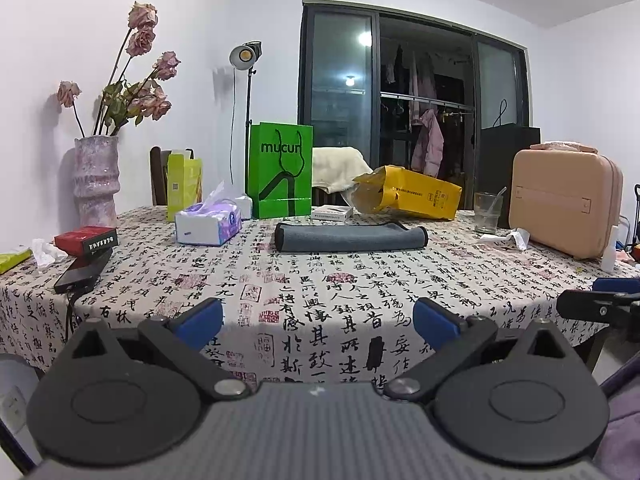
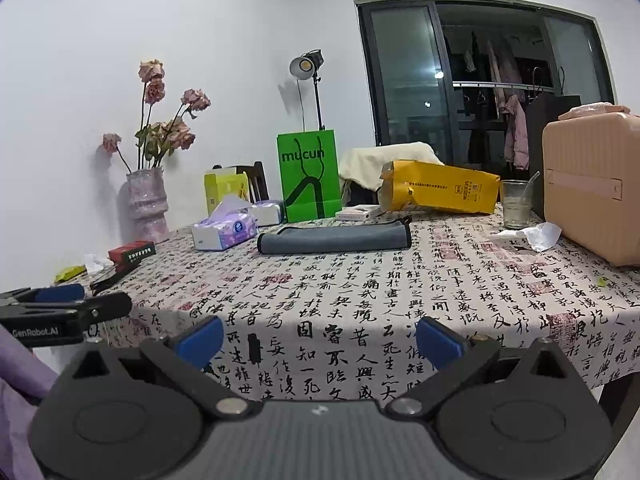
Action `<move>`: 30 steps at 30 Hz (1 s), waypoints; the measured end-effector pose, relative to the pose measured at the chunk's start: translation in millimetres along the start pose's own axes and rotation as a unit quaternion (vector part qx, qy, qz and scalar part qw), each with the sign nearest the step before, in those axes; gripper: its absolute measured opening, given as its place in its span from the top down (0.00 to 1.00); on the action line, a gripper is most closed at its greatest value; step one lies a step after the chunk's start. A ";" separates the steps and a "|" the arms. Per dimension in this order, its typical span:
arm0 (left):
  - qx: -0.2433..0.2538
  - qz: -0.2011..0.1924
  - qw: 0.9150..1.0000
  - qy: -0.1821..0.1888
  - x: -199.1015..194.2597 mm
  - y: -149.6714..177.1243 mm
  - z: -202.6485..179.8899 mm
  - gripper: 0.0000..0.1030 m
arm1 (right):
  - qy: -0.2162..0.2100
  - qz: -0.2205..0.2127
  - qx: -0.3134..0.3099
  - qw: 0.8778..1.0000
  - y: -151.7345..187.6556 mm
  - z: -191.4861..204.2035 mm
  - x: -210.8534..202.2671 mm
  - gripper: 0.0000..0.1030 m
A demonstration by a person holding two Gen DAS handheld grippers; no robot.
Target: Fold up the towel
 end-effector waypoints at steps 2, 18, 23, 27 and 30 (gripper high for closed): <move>0.001 -0.002 1.000 0.002 -1.2 -0.6 0.4 0.00 | 0.001 -0.002 0.000 1.000 -0.1 -0.7 -1.6 0.00; -0.001 -0.015 1.000 -0.005 -8.1 -1.7 -1.6 0.00 | -0.002 -0.018 0.000 1.000 1.4 -0.2 -12.6 0.00; -0.001 -0.015 1.000 -0.005 -8.1 -1.6 -1.8 0.00 | -0.004 -0.018 0.000 1.000 1.4 -0.1 -12.8 0.00; -0.001 -0.015 1.000 -0.005 -8.1 -1.6 -2.0 0.00 | -0.004 -0.019 0.001 1.000 1.8 -0.1 -12.8 0.00; -0.001 -0.014 1.000 -0.004 -8.1 -1.5 -2.7 0.00 | -0.006 -0.017 0.003 1.000 1.6 -0.5 -11.8 0.00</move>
Point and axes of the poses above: each gripper's, at about its wrist camera, not at the fingertips, and x roughly the way its jaws point, z to its left, y to its underside, the point moved 1 cm from there along x, roughly the way its jaws point, and after that the axes turned 5 degrees about x, right-handed, at the moved point
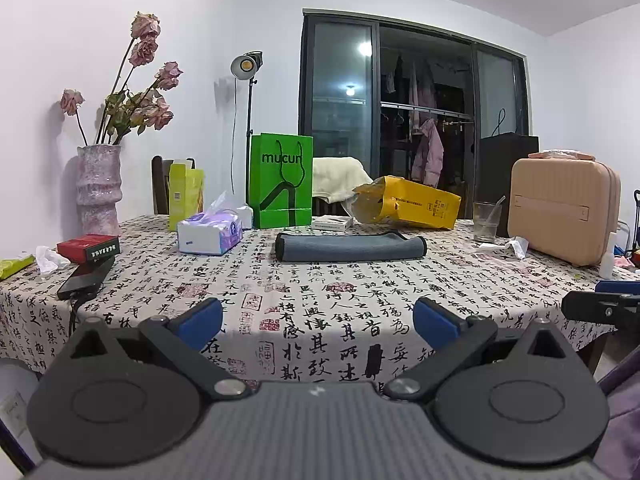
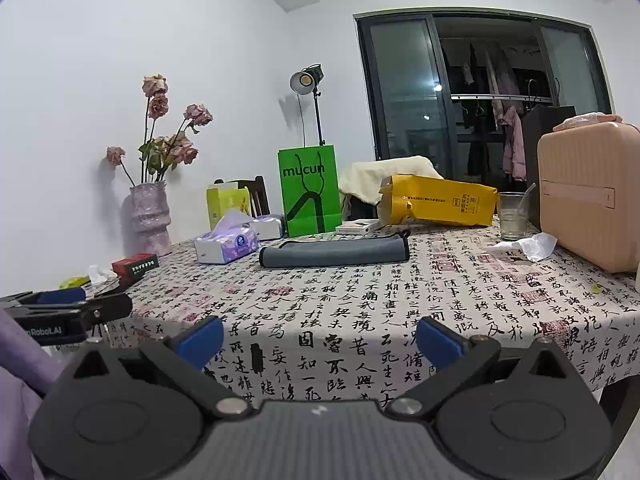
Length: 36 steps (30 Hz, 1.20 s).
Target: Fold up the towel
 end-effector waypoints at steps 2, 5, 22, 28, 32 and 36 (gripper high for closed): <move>0.000 0.000 1.000 0.000 0.4 0.0 -0.4 0.00 | 0.000 0.000 0.000 1.000 0.0 0.1 0.0 0.00; 0.000 -0.001 1.000 0.000 0.3 0.0 -0.4 0.00 | 0.001 -0.001 -0.001 1.000 -0.2 0.0 -0.6 0.00; 0.001 -0.004 1.000 0.000 1.5 -2.4 -1.4 0.00 | 0.000 -0.003 -0.003 1.000 -1.6 0.5 -0.6 0.00; 0.001 -0.005 1.000 0.000 1.0 -4.2 -0.1 0.00 | 0.000 -0.003 -0.003 1.000 -1.6 0.5 -0.6 0.00; 0.001 -0.005 1.000 0.000 1.0 -4.1 -0.2 0.00 | 0.000 -0.003 -0.003 1.000 -1.6 0.5 -0.6 0.00; 0.001 -0.005 1.000 0.001 1.2 -4.3 -0.4 0.00 | 0.001 -0.003 -0.002 1.000 -1.8 0.2 -0.6 0.00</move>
Point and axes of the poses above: each gripper's, at about its wrist camera, not at the fingertips, and x roughly the way its jaws point, z to its left, y to its underside, the point moved 1 cm from there along x, roughly the way its jaws point, and after that the axes turned 5 degrees about x, right-handed, at the moved point
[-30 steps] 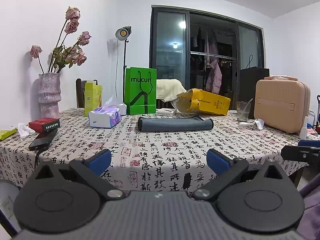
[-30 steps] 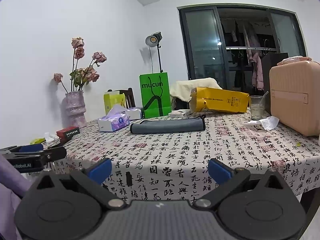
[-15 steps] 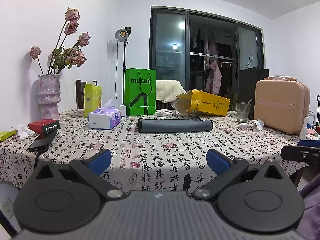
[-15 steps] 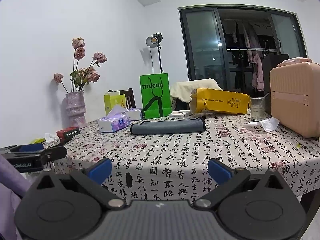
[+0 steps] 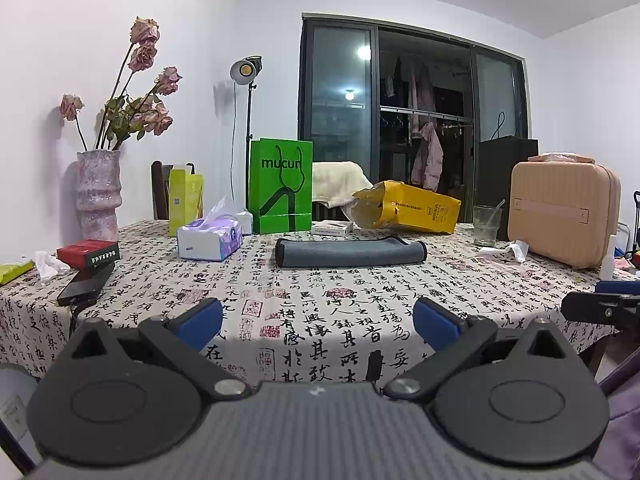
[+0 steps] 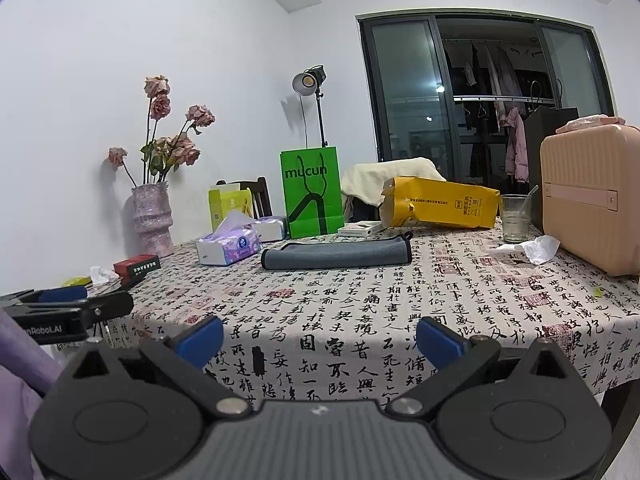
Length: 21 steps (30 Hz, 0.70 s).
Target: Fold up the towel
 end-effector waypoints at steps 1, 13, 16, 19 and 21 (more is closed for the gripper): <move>0.000 0.000 1.000 0.000 0.0 -0.3 0.3 0.00 | 0.000 0.000 0.000 1.000 -0.3 0.3 0.1 0.00; -0.001 0.002 1.000 0.003 1.9 0.3 0.0 0.00 | -0.004 0.004 0.001 1.000 -1.2 1.7 2.7 0.00; 0.000 0.002 1.000 0.003 2.1 0.2 -0.1 0.00 | -0.005 0.005 0.000 1.000 -0.1 1.3 3.0 0.00; 0.000 0.001 1.000 0.003 2.0 1.2 0.5 0.00 | -0.005 0.005 0.001 1.000 -0.2 1.7 3.2 0.00; 0.000 0.002 1.000 0.003 1.8 1.3 0.6 0.00 | -0.005 0.005 0.001 1.000 -0.1 1.6 3.2 0.00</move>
Point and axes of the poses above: each gripper's, at about its wrist camera, not at the fingertips, and x roughly the way its jaws point, z to its left, y to its underside, the point moved 1 cm from there along x, roughly the way its jaws point, and after that the axes turned 5 degrees about x, right-handed, at the moved point
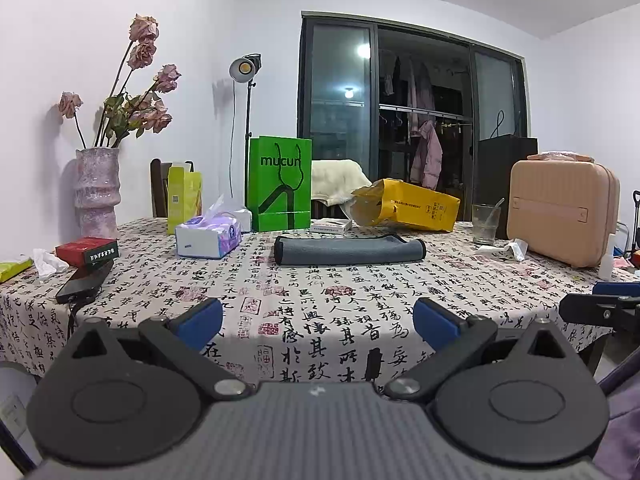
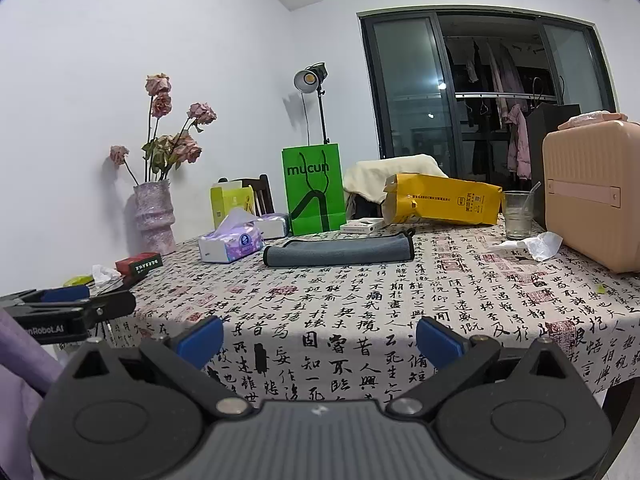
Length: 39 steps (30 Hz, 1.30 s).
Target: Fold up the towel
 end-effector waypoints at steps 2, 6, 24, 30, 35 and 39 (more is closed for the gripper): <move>0.000 0.000 1.000 -0.001 0.0 0.0 -0.1 0.00 | 0.000 0.000 0.000 1.000 -0.1 -0.4 0.2 0.00; 0.000 0.000 1.000 -0.001 -0.3 0.8 0.5 0.00 | -0.001 0.001 0.001 1.000 0.0 -0.9 0.1 0.00; 0.000 0.001 1.000 0.001 0.2 2.7 2.3 0.00 | -0.002 0.003 0.002 1.000 1.5 -1.7 1.1 0.00; 0.000 0.001 1.000 0.001 0.0 2.6 2.4 0.00 | -0.003 0.003 0.001 1.000 1.8 -1.6 1.2 0.00; 0.000 0.001 1.000 0.001 0.1 2.6 2.4 0.00 | -0.004 0.003 0.001 1.000 2.5 -1.8 1.4 0.00; 0.000 0.001 1.000 0.001 0.2 2.9 2.8 0.00 | -0.004 0.004 0.002 1.000 2.8 -1.7 1.5 0.00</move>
Point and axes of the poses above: each gripper's, at about its wrist camera, not at the fingertips, and x roughly the way its jaws point, z to its left, y to its underside, the point moved 1 cm from there along x, roughly the way its jaws point, and after that the axes turned 5 degrees about x, right-handed, at the moved point
